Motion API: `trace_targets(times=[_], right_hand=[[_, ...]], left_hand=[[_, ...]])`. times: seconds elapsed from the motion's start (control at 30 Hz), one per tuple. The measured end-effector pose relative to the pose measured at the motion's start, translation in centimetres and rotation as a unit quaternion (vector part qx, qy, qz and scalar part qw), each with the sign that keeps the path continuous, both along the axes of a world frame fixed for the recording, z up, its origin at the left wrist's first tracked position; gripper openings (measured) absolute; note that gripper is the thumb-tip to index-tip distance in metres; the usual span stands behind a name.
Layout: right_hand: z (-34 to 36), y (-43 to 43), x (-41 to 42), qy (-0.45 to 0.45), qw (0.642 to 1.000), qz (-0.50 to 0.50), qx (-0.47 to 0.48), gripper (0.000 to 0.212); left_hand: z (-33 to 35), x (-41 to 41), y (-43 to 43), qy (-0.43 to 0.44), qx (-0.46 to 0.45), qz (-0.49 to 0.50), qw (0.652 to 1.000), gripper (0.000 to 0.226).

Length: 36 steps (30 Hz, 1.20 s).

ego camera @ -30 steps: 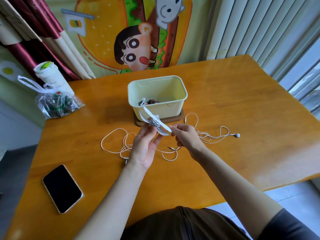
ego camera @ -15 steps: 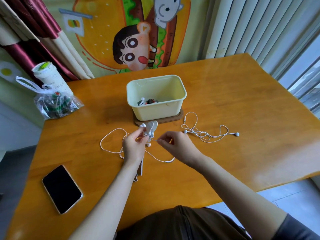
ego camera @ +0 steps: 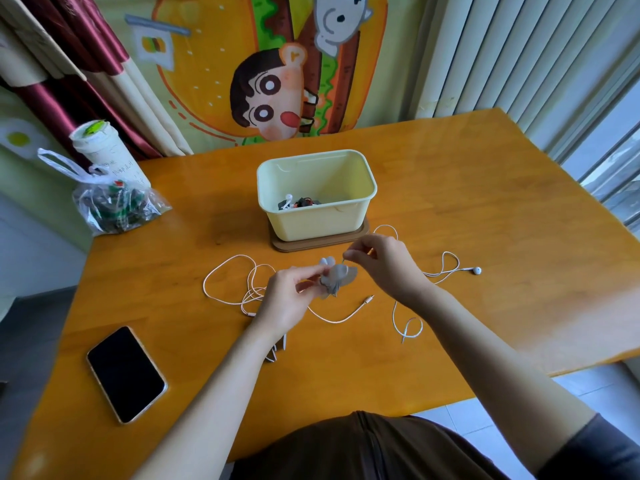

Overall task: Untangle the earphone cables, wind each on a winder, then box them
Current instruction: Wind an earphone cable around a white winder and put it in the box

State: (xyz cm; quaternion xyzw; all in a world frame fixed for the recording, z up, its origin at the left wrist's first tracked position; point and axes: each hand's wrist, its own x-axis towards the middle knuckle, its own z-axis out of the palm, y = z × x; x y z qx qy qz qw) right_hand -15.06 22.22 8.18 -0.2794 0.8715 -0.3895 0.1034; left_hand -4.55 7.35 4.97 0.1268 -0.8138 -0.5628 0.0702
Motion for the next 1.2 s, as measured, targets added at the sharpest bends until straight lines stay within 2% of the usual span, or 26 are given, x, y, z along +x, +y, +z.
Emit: trace_targets(times=[0.1,0.27,0.33,0.4,0.5,0.6,0.7,0.8,1.07,1.13,1.2], right_hand=[[0.1,0.0,-0.3,-0.043,0.999,-0.001,-0.016,0.017],[-0.1,0.2,0.1,-0.172,0.978,-0.011,-0.114,0.029],[-0.3,-0.1,0.6,-0.207,0.969,-0.017,-0.138,0.028],[-0.5,-0.4,1.2,-0.225,0.962,-0.021,-0.152,0.025],[-1.2,-0.9,2.2,-0.240,0.956,-0.025,-0.166,0.021],[-1.9,-1.5,3.0,-0.220,0.961,-0.036,-0.164,0.016],[-2.1,-1.7,3.5,-0.171,0.977,-0.042,-0.123,0.015],[-2.0,-1.5,3.6,-0.126,0.986,-0.049,-0.097,0.014],[-1.6,-1.1,3.6,-0.051,0.996,-0.042,-0.058,0.014],[-1.3,-1.2,3.9,-0.034,0.998,-0.020,-0.049,0.015],[-0.9,-1.4,4.4,-0.021,0.999,0.003,-0.048,0.016]], left_hand=[[1.1,0.1,0.4,0.030,0.054,-0.008,0.998,0.043],[2.5,-0.2,1.3,0.042,0.219,0.028,0.974,0.035],[2.7,-0.3,1.6,0.050,0.309,0.043,0.949,0.035],[2.8,-0.5,1.7,0.060,0.408,0.066,0.908,0.035],[2.8,-1.2,1.6,0.068,0.474,0.111,0.871,0.034],[2.5,-1.8,1.3,0.083,0.489,0.182,0.849,0.038],[2.3,-2.1,1.2,0.069,0.451,0.234,0.858,0.036],[2.5,-2.1,1.4,0.061,0.431,0.255,0.863,0.033],[2.2,-2.2,1.2,0.029,0.432,0.298,0.851,0.035],[1.8,-2.1,1.1,0.028,0.403,0.303,0.863,0.033],[1.3,-1.9,1.1,0.032,0.318,0.297,0.900,0.031]])
